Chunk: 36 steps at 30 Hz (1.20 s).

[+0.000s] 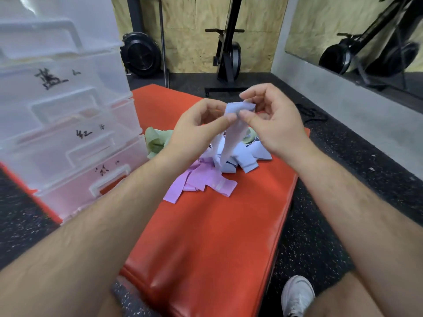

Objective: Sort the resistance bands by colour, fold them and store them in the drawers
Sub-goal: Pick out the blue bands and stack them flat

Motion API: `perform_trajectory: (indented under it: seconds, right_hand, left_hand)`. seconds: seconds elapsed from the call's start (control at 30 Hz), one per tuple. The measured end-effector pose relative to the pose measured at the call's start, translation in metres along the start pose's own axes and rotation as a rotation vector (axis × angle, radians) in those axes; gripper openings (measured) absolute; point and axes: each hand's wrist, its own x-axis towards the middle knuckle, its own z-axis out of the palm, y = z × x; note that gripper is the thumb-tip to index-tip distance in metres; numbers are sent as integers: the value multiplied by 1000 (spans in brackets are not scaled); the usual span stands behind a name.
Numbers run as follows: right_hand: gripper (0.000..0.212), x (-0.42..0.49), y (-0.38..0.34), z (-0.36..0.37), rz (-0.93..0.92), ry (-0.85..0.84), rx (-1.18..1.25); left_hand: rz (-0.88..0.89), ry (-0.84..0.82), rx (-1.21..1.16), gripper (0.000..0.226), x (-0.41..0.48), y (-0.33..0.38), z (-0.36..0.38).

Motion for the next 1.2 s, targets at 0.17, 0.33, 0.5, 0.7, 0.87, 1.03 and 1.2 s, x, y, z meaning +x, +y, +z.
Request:
perform_trajectory:
  seconds: [0.17, 0.33, 0.5, 0.7, 0.87, 1.03, 1.2]
  right_hand:
    - [37, -12, -5, 8, 15, -73, 45]
    - [45, -11, -2, 15, 102, -82, 43]
    - [19, -8, -2, 35, 140, -70, -35]
    - [10, -9, -13, 52, 108, -99, 55]
    - [25, -15, -15, 62, 122, -221, 91]
    - [6, -24, -16, 79, 22, -142, -64]
    - [15, -34, -20, 99, -64, -312, -132]
  left_hand:
    - [-99, 83, -3, 6, -6, 0, -6]
    - [-144, 136, -19, 7, -12, 2, -20]
    - [-166, 182, -12, 11, -17, 3, -39]
    - [-197, 142, 74, 30, -26, 4, -58]
    - [-116, 151, 273, 8, -33, 4, -67]
    - [-182, 154, 159, 9, -39, 9, -74]
    - [-239, 129, 227, 9, -44, 6, -84]
